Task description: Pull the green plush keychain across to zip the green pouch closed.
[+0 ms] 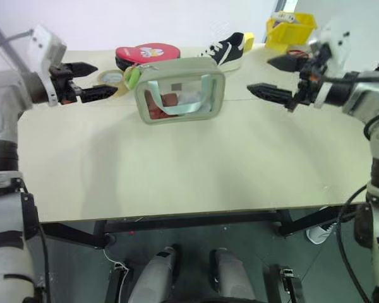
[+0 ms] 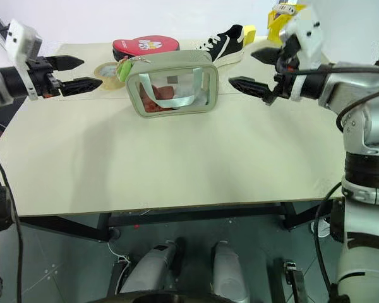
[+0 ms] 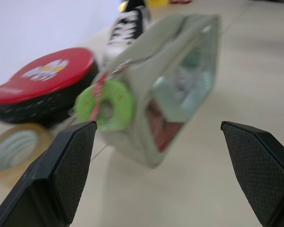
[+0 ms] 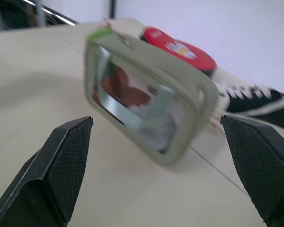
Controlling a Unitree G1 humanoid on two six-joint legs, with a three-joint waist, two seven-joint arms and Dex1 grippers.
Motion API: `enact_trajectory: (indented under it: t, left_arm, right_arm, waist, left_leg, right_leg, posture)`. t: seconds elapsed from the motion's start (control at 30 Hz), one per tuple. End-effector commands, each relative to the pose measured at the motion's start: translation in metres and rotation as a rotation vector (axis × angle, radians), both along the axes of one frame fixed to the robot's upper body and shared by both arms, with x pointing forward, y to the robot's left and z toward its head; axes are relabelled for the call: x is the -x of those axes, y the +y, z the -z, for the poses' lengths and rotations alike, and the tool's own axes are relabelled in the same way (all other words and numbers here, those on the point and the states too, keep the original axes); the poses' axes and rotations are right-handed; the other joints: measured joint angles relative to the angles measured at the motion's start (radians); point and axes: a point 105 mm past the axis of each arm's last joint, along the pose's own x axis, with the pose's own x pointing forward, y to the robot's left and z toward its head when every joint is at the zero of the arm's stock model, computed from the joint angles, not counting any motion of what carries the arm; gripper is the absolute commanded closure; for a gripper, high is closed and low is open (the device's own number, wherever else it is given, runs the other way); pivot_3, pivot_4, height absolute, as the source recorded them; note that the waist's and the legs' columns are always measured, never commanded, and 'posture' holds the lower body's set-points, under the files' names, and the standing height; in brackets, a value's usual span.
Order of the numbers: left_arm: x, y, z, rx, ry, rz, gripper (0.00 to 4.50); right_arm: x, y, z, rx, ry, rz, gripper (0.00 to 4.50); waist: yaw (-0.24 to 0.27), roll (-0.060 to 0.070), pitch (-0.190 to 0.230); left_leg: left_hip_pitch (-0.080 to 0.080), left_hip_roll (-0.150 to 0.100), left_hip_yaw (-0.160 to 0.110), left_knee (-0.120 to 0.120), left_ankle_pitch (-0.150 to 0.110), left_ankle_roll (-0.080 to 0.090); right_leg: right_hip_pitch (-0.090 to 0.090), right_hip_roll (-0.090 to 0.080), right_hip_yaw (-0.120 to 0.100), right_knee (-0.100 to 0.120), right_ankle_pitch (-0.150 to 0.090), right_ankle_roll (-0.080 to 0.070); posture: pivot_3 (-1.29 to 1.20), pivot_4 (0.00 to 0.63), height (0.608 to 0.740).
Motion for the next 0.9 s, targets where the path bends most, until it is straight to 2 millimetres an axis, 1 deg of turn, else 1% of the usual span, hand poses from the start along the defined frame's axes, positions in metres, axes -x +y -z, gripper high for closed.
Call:
enact_trajectory:
  t: [0.03, 0.17, 0.27, 0.37, 0.43, 0.53, 0.63, 0.73, 0.8, 0.9]
  left_arm:
    - [0.006, -0.002, -0.022, -0.018, -0.064, 0.013, 0.02]
    - [0.003, 0.000, -0.020, 0.005, -0.061, -0.016, 0.02]
    - [0.005, -0.001, -0.016, -0.020, -0.057, -0.003, 0.02]
    - [0.003, -0.002, -0.021, 0.001, -0.070, -0.010, 0.02]
    - [0.005, -0.006, -0.019, 0.013, -0.049, -0.002, 0.02]
    - [0.016, -0.014, -0.014, 0.006, -0.024, 0.045, 0.02]
    - [0.028, -0.022, -0.013, 0.053, 0.002, 0.074, 0.02]
    - [0.045, -0.033, -0.005, 0.059, 0.018, 0.108, 0.02]
    - [0.052, -0.036, 0.003, 0.066, 0.023, 0.090, 0.02]
    - [0.053, -0.035, 0.007, 0.119, -0.003, 0.022, 0.02]
  right_arm:
    - [0.001, 0.005, -0.011, -0.004, -0.037, -0.018, 0.00]
    - [-0.003, 0.000, -0.010, 0.001, -0.046, 0.013, 0.00]
    - [-0.003, -0.001, -0.012, 0.003, -0.047, 0.010, 0.00]
    - [-0.005, -0.001, -0.012, 0.010, -0.060, 0.017, 0.00]
    - [-0.009, 0.006, -0.009, 0.021, -0.065, 0.002, 0.00]
    - [-0.018, 0.028, -0.011, 0.020, -0.080, -0.066, 0.00]
    - [-0.035, 0.049, -0.013, 0.152, -0.170, -0.112, 0.00]
    - [-0.057, 0.069, -0.024, 0.162, -0.204, -0.124, 0.00]
    - [-0.070, 0.086, -0.024, 0.194, -0.216, -0.139, 0.00]
    - [-0.079, 0.108, -0.018, 0.209, -0.204, -0.178, 0.00]
  waist:
    - [0.000, 0.000, 0.000]
    - [0.000, 0.000, 0.000]
    - [0.000, 0.000, 0.000]
    - [0.000, 0.000, 0.000]
    - [-0.001, 0.000, 0.000]
    - [-0.011, 0.000, 0.000]
    - [-0.027, 0.001, 0.000]
    - [-0.037, 0.001, 0.001]
    - [-0.048, 0.001, 0.001]
    - [-0.050, 0.001, 0.001]
  left_leg:
    - [0.000, 0.000, 0.000, 0.000, 0.000, 0.000]
    - [-0.002, 0.000, 0.000, -0.001, 0.000, 0.000]
    - [-0.002, 0.000, 0.000, -0.001, 0.000, 0.000]
    - [-0.002, 0.000, 0.000, -0.002, 0.000, 0.000]
    - [-0.002, 0.000, 0.001, -0.001, 0.000, 0.000]
    - [-0.002, 0.000, 0.002, -0.001, 0.000, 0.000]
    - [-0.002, 0.000, 0.001, -0.001, 0.000, 0.000]
    - [-0.002, 0.000, 0.001, -0.002, 0.000, 0.000]
    - [0.000, 0.000, 0.002, -0.003, 0.000, 0.000]
    - [0.001, 0.000, 0.001, -0.003, 0.000, 0.000]
  right_leg:
    - [0.000, 0.000, 0.000, -0.001, 0.000, 0.000]
    - [-0.001, 0.000, 0.001, -0.002, 0.000, 0.000]
    - [-0.003, 0.000, 0.001, -0.002, 0.002, 0.004]
    - [-0.003, 0.000, 0.001, -0.002, 0.002, 0.004]
    - [-0.003, 0.000, 0.001, -0.002, 0.002, 0.004]
    - [-0.002, 0.000, 0.001, -0.002, 0.002, 0.003]
    - [-0.003, 0.001, 0.001, -0.001, 0.002, 0.003]
    - [-0.003, 0.001, 0.001, -0.001, 0.002, 0.004]
    - [-0.003, 0.001, 0.002, -0.001, 0.003, 0.004]
    - [-0.003, 0.002, 0.001, 0.002, 0.003, 0.003]
  posture:
    - [0.00, 0.150, 0.740]
    - [0.00, 0.150, 0.740]
    - [0.00, 0.150, 0.740]
    - [0.00, 0.150, 0.740]
    - [0.00, 0.150, 0.740]
    - [0.00, 0.150, 0.740]
    - [0.00, 0.150, 0.740]
    - [0.00, 0.150, 0.740]
    - [0.00, 0.150, 0.740]
    - [0.00, 0.150, 0.740]
